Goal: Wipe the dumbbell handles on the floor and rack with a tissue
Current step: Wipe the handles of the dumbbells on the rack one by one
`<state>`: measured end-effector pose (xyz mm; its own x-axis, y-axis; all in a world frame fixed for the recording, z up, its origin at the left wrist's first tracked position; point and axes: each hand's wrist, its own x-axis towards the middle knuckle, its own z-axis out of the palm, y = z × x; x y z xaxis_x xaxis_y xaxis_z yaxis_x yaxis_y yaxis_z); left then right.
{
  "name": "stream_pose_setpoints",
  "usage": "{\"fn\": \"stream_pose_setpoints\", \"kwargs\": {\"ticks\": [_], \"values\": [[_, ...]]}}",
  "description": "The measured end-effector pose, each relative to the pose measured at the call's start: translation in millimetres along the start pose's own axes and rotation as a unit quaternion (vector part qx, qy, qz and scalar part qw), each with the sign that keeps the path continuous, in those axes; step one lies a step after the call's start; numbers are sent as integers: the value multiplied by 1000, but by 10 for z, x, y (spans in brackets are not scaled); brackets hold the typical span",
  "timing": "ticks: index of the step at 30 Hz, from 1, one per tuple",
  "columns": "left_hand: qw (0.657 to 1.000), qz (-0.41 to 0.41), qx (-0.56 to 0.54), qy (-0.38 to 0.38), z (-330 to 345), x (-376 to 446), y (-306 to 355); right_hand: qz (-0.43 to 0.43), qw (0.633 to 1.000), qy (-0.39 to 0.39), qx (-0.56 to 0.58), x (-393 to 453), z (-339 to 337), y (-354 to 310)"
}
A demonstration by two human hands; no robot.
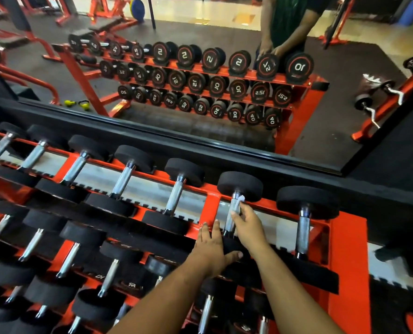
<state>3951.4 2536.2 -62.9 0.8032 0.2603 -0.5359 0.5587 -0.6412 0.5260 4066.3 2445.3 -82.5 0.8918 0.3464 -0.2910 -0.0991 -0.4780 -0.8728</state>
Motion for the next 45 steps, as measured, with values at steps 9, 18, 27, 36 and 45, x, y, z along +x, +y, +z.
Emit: {"fn": "stream_pose_setpoints", "kwargs": {"ticks": [9, 18, 27, 36, 45], "values": [[1000, 0, 11, -6, -6, 17, -4, 52, 994, -18, 96, 69, -22, 95], [1000, -4, 10, -17, -18, 21, 5, 50, 991, -126, -20, -130, -116, 164], [1000, -1, 13, -12, -24, -21, 16, 93, 977, -51, 186, 28, -3, -111], [1000, 0, 13, -7, -13, -8, 5, 129, 974, -30, 186, 119, -32, -125], [1000, -2, 2, -5, -2, 9, -8, 193, 930, -16, 311, 469, -10, -113]]}}
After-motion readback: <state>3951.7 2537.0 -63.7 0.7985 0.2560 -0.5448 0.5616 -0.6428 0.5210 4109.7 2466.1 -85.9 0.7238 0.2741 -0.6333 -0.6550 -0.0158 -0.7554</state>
